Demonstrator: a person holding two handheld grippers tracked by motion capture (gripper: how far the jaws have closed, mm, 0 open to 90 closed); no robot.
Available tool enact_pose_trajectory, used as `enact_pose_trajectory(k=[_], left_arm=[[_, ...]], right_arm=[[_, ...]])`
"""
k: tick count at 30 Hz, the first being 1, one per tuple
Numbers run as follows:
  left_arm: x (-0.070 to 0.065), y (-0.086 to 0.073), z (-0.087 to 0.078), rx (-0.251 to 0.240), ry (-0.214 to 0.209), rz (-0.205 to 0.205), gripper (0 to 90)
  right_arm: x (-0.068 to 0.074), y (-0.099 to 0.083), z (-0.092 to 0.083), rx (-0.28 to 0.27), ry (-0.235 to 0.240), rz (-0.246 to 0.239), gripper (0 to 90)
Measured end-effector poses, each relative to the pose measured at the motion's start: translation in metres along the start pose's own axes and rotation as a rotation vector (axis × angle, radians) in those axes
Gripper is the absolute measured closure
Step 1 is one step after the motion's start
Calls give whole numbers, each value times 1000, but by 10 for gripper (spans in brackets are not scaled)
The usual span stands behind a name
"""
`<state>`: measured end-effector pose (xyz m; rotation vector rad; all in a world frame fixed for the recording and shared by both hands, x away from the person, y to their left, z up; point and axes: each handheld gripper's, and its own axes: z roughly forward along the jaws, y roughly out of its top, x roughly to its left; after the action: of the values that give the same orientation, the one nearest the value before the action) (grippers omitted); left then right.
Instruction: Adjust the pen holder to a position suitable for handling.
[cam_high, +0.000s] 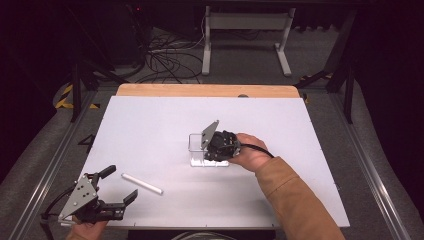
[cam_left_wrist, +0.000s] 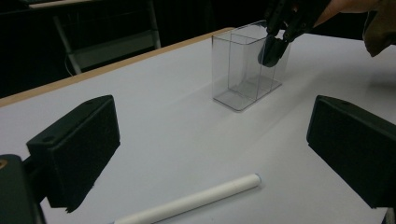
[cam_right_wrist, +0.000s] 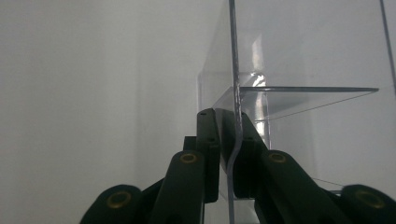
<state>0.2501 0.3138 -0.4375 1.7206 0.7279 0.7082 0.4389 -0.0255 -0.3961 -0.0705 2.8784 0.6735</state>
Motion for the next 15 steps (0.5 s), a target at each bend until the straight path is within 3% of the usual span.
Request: enact_pose_trajectory(k=[8, 13, 15], left_arm=[[0, 1, 1, -2, -2, 3, 35], [1, -1, 2, 5, -4, -9, 37], [2, -1, 1, 11, -1, -7, 37]], right_arm=[[0, 1, 1, -9, 3, -18, 844], [0, 1, 1, -11, -14, 16, 816], [0, 1, 0, -28, -31, 26, 755]])
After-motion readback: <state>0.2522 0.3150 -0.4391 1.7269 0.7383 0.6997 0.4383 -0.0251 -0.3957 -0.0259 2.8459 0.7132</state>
